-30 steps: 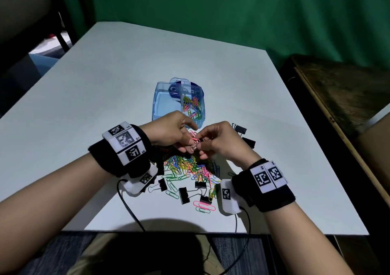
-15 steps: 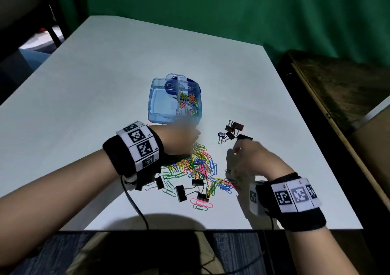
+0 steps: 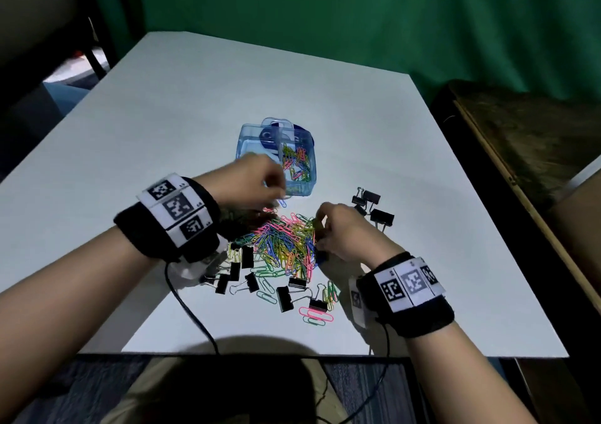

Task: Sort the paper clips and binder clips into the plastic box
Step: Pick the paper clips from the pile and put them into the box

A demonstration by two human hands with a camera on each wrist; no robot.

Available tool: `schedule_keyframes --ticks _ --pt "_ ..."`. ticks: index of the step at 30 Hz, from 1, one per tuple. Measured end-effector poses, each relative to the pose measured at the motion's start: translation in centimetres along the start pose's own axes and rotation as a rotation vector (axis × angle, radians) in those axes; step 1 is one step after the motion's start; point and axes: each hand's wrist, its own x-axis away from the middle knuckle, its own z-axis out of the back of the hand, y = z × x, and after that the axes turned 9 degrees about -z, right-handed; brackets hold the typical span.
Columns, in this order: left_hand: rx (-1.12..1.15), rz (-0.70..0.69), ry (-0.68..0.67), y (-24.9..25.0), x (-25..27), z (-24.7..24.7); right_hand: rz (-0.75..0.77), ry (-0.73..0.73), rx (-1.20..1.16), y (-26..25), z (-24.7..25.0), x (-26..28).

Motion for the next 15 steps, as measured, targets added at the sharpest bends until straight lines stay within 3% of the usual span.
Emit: schedule_keyframes --ticks 2,4,8,11,15 --pt "-0.005 0.126 0.219 -1.9 0.1 1.5 -0.045 -0.005 0.027 0.0 0.4 0.1" --pt "0.006 0.278 0.329 -3.9 0.2 2.4 -0.069 -0.074 0.087 -0.4 0.3 0.6" --pt "0.015 0.495 0.212 -6.4 0.0 2.1 0.003 -0.119 0.123 -2.5 -0.7 0.6" --pt "0.016 0.499 0.12 -6.5 -0.1 1.2 0.082 -0.105 0.13 -3.8 -1.0 0.1" --pt "0.093 0.48 0.121 -6.0 -0.4 0.8 0.111 -0.033 0.087 -4.2 -0.7 -0.6"
